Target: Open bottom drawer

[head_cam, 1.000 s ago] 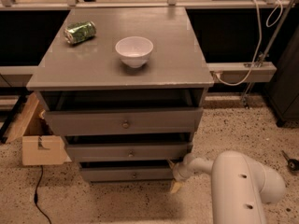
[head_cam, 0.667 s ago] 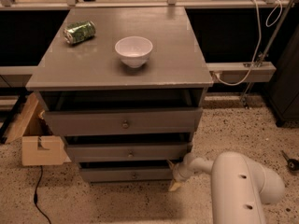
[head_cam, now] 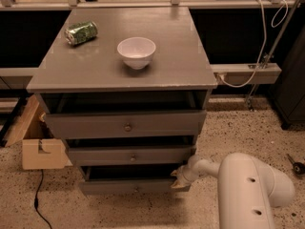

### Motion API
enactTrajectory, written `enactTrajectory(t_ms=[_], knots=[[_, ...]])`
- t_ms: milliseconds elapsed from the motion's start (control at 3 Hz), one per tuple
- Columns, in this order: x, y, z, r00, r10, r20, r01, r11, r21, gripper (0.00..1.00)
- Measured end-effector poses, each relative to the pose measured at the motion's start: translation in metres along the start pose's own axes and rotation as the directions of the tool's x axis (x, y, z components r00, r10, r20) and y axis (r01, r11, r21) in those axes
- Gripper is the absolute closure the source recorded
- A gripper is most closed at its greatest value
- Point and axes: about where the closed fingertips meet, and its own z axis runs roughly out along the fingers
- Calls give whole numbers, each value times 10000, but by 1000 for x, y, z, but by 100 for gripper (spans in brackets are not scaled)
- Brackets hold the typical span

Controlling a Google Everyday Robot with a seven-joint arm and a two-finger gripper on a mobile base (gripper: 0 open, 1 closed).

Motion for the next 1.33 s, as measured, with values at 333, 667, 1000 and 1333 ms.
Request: enactTrajectory(t_ms=[333, 667, 1000, 1333], knots=[[-2, -1, -3, 10000, 0, 0, 0, 10000, 0, 100], [-2, -1, -3, 10000, 0, 0, 0, 10000, -1, 0], [-2, 0, -3, 10000, -1, -1, 1, 10000, -4, 0], [-8, 10, 3, 9998, -107, -138, 101, 9991, -400, 0]])
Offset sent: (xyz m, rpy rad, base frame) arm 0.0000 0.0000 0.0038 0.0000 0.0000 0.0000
